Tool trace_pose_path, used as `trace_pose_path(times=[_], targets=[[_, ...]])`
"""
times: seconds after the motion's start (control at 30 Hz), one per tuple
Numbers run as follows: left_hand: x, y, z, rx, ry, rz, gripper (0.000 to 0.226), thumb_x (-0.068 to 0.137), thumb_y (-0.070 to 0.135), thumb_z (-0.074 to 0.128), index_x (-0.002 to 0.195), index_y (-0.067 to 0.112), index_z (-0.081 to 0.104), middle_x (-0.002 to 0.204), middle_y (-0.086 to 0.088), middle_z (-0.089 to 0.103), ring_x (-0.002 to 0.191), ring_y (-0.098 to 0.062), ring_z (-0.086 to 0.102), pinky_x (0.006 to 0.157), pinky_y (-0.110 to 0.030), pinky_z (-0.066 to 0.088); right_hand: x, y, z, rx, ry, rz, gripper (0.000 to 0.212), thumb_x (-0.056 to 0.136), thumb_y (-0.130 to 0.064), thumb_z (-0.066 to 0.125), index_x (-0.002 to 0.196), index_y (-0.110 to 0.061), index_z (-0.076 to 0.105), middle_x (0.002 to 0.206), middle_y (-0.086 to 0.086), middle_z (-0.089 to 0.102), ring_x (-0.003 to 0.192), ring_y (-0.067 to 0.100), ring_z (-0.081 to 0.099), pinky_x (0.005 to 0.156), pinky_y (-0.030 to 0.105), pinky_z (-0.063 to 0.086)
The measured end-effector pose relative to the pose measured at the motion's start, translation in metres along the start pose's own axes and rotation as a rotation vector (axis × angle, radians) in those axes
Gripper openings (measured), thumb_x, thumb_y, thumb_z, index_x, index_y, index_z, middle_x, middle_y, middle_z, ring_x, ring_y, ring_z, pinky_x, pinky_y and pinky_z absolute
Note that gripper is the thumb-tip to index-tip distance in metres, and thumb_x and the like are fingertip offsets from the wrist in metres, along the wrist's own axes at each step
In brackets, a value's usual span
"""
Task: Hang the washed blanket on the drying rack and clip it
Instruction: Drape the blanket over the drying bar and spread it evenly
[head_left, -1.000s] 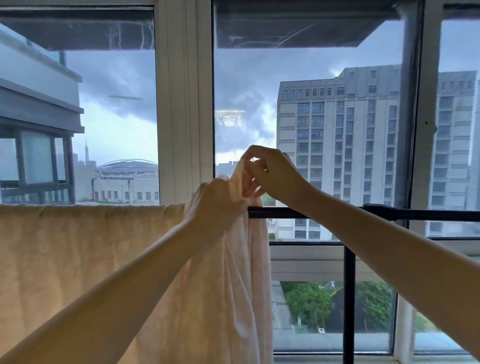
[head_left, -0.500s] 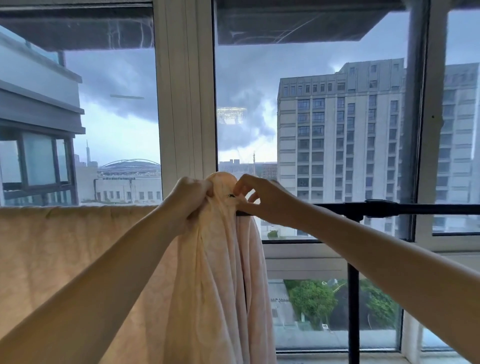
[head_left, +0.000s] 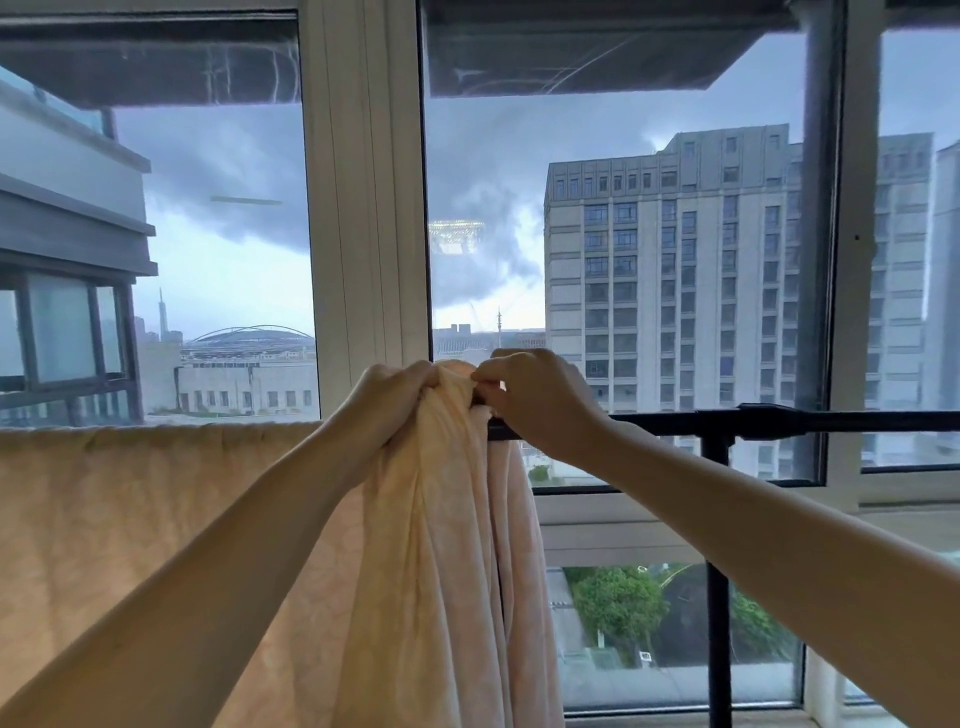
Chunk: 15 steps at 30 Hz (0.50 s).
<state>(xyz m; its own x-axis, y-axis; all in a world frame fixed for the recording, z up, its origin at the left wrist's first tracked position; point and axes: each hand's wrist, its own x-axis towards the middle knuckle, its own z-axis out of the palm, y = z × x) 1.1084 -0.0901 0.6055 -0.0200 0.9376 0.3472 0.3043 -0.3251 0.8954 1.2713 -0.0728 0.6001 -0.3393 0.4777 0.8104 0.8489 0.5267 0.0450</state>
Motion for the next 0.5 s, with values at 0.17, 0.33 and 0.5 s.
trace_pose_path(times=[0.17,0.33,0.5], targets=[[0.004,-0.001,0.006,0.090,0.051,0.131,0.016,0.090,0.020,0.058,0.089,0.010,0.070,0.080,0.001,0.061,0.069,-0.009,0.055,0.055,-0.017,0.043,0.000,0.024,-0.024,0.108,0.118,0.225,0.031,0.085,-0.011,0.051,0.057,-0.015,0.063,0.050,0.000,0.059,0.049,0.017,0.056,0.062,0.038,0.055],[-0.001,0.006,0.018,0.112,0.128,0.229,0.023,0.091,0.017,0.059,0.070,0.023,0.064,0.072,0.011,0.059,0.063,-0.003,0.054,0.042,-0.008,0.039,-0.015,0.040,-0.060,0.448,0.149,0.517,0.027,0.087,-0.001,0.054,0.071,-0.008,0.074,0.059,0.007,0.070,0.052,0.018,0.068,0.058,0.029,0.058],[-0.005,0.019,0.044,0.113,0.186,0.323,0.021,0.092,0.012,0.057,0.076,0.017,0.069,0.073,0.015,0.058,0.069,-0.001,0.053,0.055,-0.015,0.041,-0.025,0.062,-0.096,0.822,0.134,0.893,0.019,0.093,-0.004,0.052,0.096,0.007,0.067,0.082,0.022,0.069,0.071,0.033,0.068,0.062,0.034,0.060]])
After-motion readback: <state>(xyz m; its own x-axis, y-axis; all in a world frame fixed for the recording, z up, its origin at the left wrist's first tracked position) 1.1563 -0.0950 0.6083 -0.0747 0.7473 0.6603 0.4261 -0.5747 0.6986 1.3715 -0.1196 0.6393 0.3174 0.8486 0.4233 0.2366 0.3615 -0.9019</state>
